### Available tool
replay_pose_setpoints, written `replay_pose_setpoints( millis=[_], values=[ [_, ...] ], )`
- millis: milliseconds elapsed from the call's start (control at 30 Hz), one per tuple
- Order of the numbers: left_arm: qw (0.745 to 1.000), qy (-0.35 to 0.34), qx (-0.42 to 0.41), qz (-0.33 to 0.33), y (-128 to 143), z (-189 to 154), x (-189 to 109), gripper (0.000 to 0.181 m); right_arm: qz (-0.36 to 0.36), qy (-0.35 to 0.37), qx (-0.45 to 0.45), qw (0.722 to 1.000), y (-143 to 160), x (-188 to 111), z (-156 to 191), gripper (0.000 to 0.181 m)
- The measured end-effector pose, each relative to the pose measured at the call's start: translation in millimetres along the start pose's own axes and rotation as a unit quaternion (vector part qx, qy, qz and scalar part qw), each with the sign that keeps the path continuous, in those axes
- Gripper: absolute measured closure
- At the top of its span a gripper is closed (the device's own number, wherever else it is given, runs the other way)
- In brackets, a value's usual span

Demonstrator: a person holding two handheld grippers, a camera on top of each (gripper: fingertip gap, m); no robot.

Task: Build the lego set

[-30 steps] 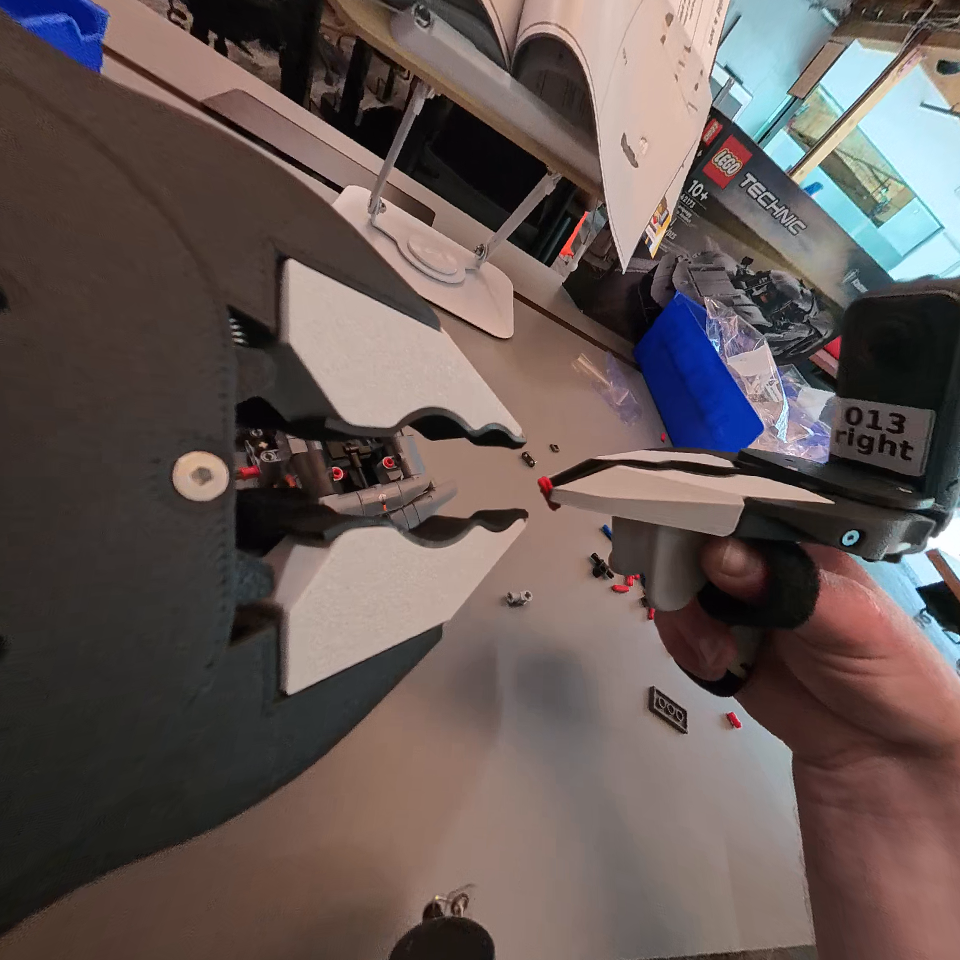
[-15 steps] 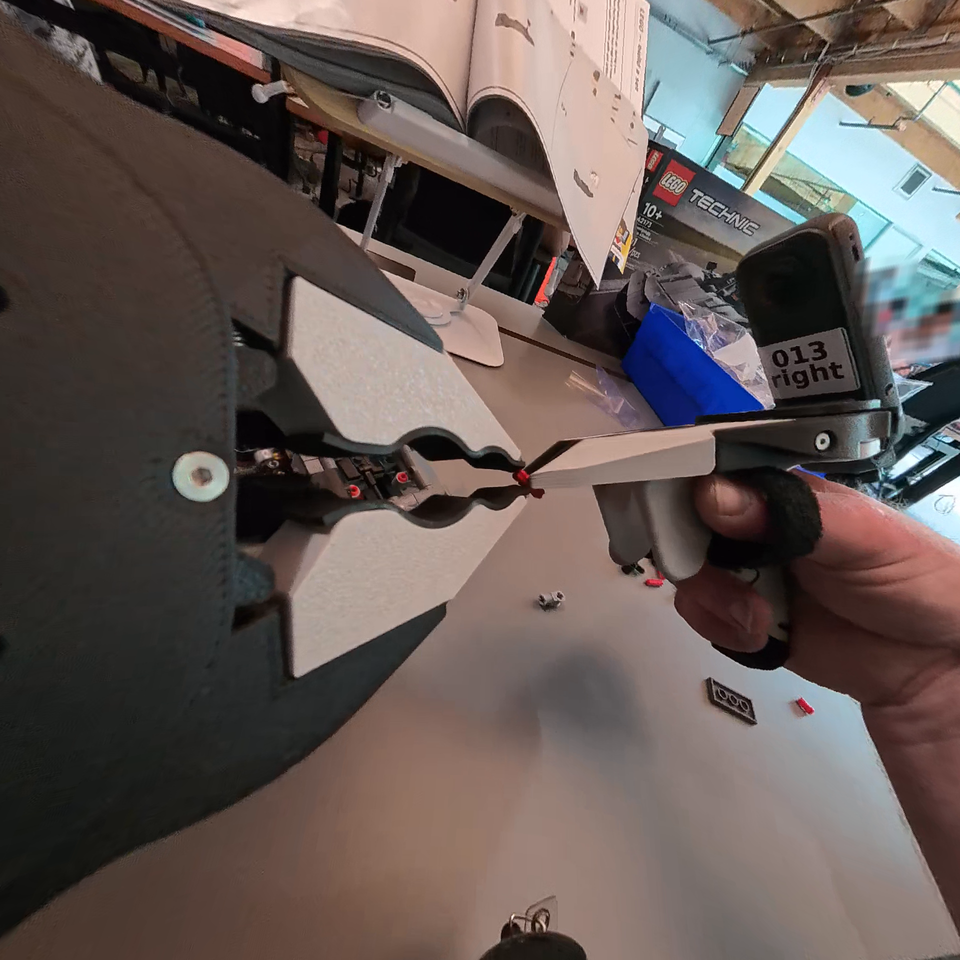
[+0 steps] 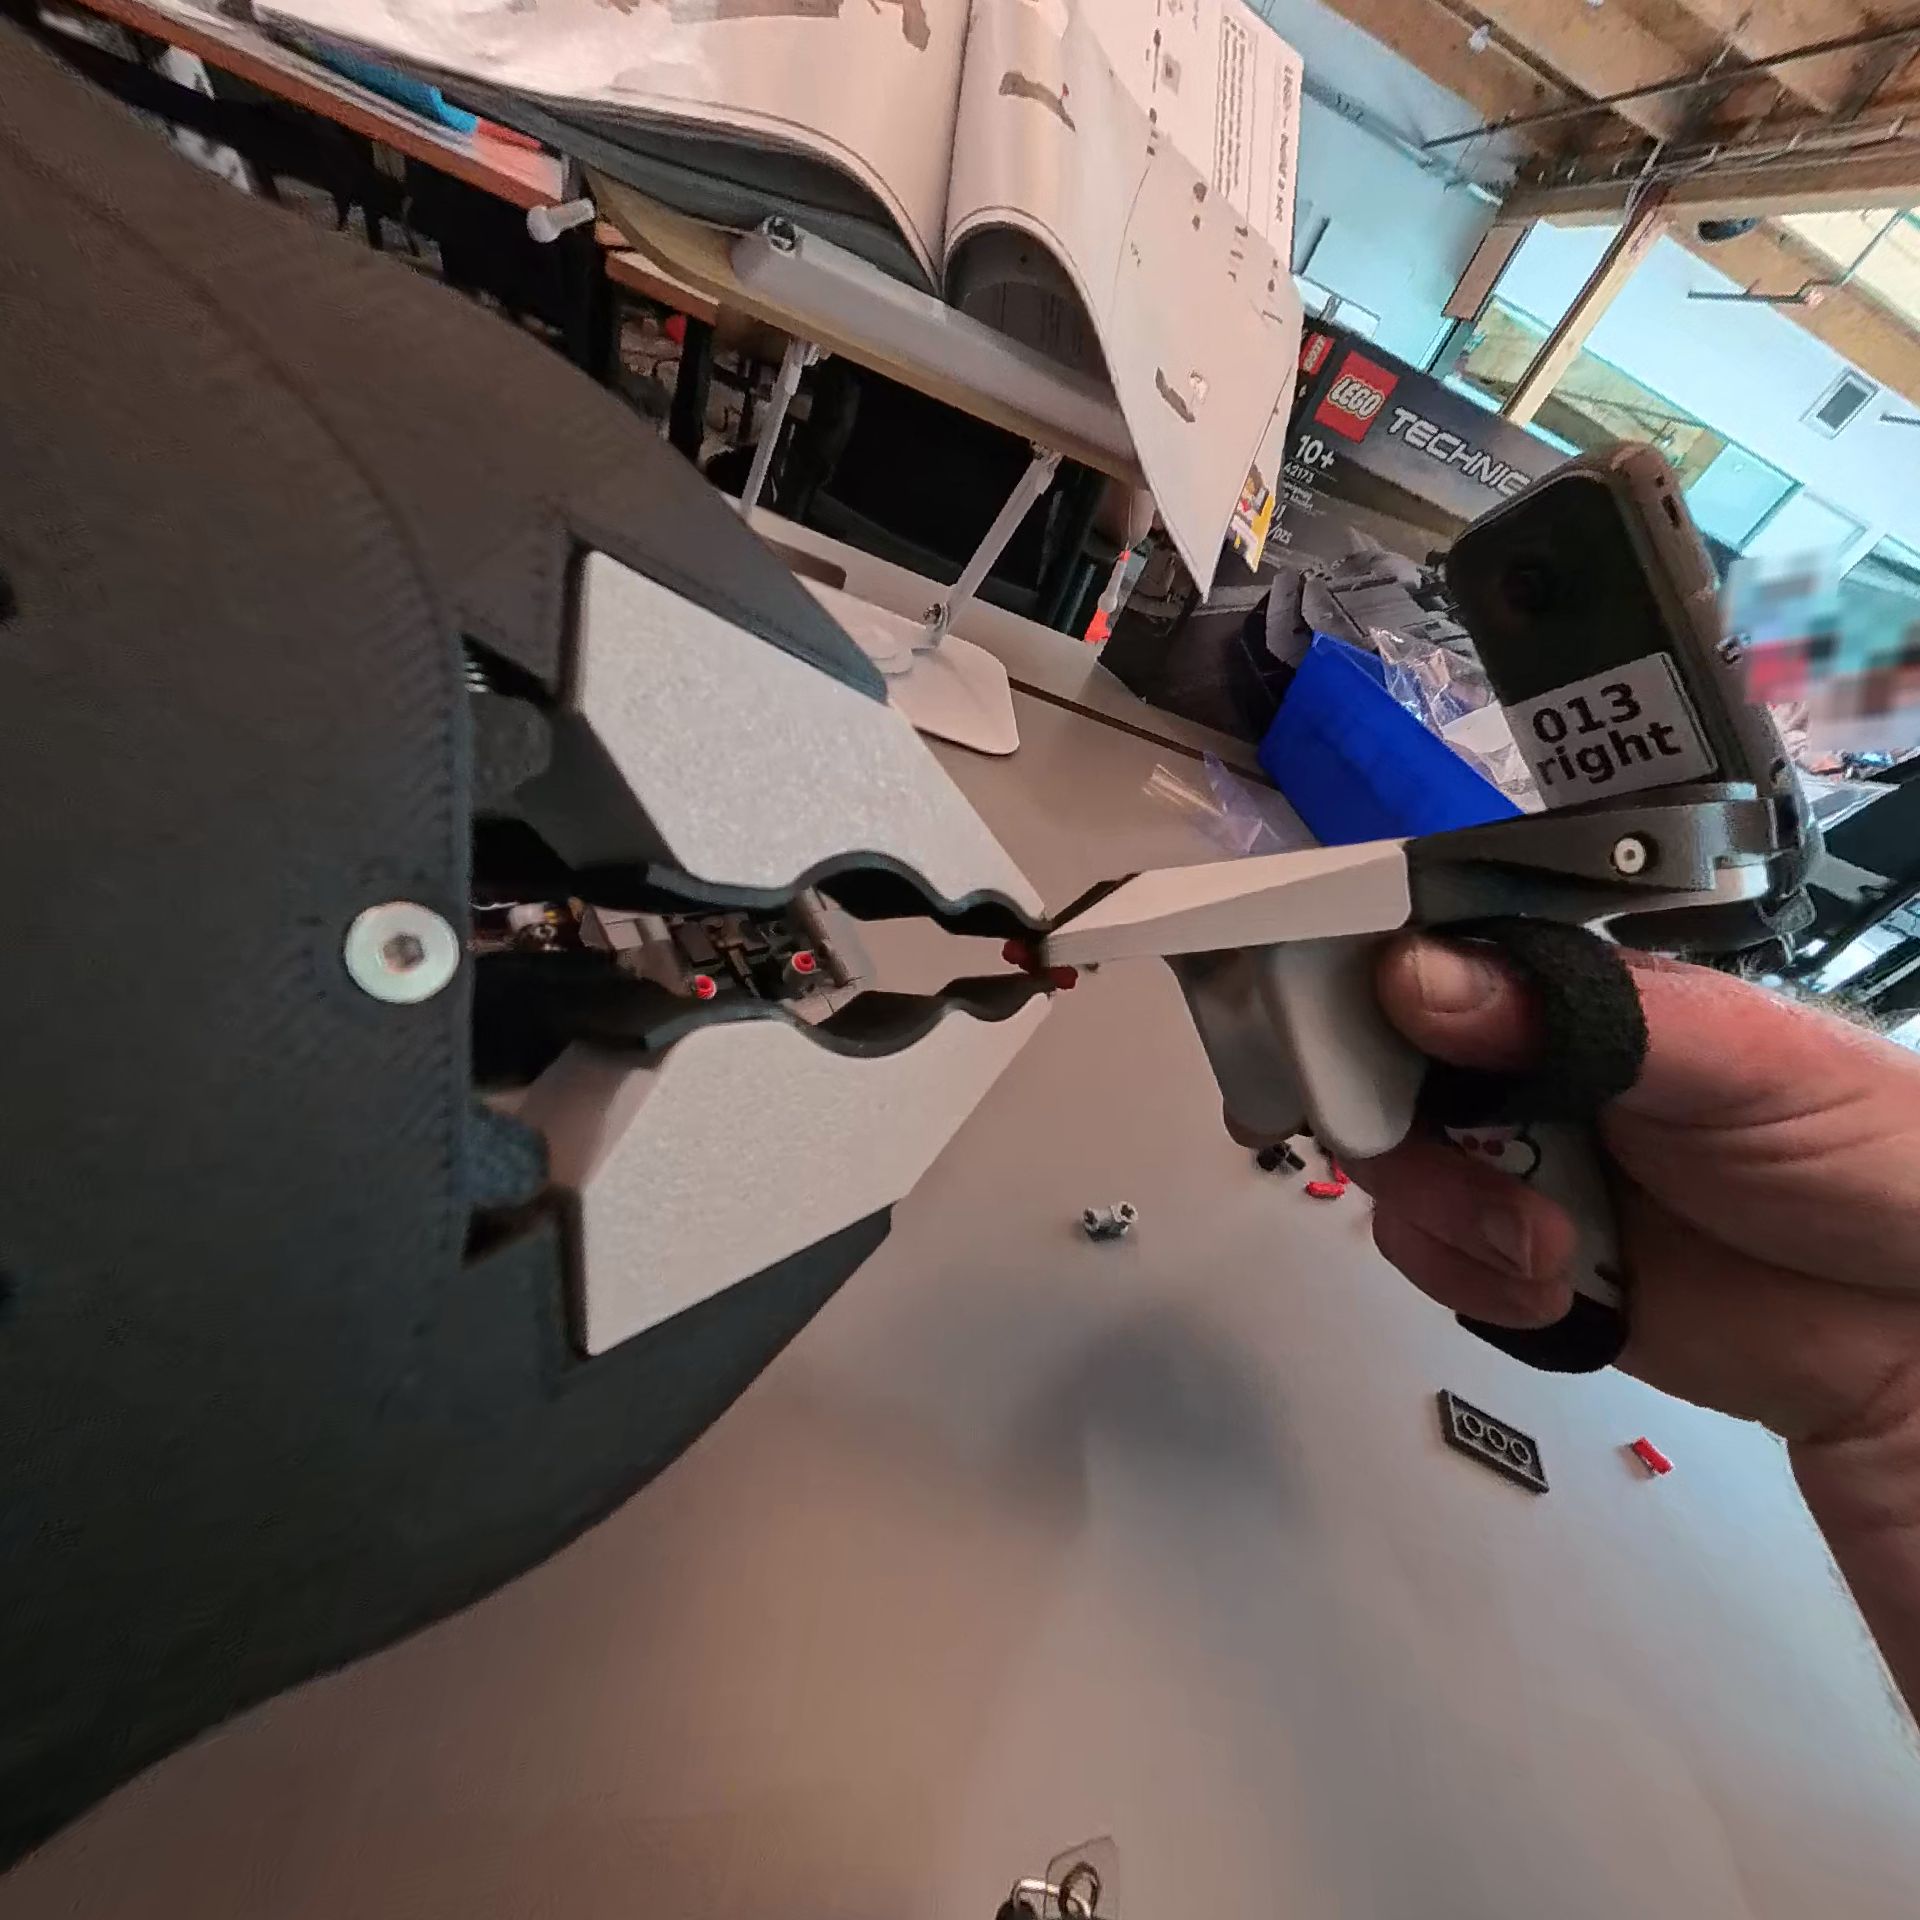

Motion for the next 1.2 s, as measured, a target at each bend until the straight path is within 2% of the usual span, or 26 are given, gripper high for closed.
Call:
replay_pose_setpoints(
  millis=[233, 400, 600, 933, 1200],
  values=[
    [0.999, -0.020, -0.047, -0.007, 0, 6, -3, 0.180, -0.047, 0.018, 0.008, 0.999, -4, -3, 0, 0.172],
    [0.997, -0.029, -0.070, -0.026, -6, 9, -5, 0.180, -0.084, 0.032, -0.024, 0.996, -2, -10, 9, 0.172],
    [0.996, -0.036, -0.070, -0.032, -10, 10, -6, 0.180, -0.100, 0.060, -0.036, 0.992, 1, -16, 14, 0.172],
    [0.998, -0.028, -0.054, -0.027, -14, 6, -2, 0.180, -0.112, 0.031, -0.015, 0.993, 6, -18, 16, 0.175],
    [0.997, -0.031, -0.059, -0.029, -16, 6, 2, 0.180, -0.114, 0.056, -0.032, 0.991, 7, -21, 17, 0.179]
  ],
)
Point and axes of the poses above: each gripper's, where its closed fingertips meet, x out along the fingers, y out of its underside, z = x × y across the jaws, the point moved 8 cm from there along -x, back along the fingers, and after that the axes turned 13 degrees about y, right-handed, at the moved point
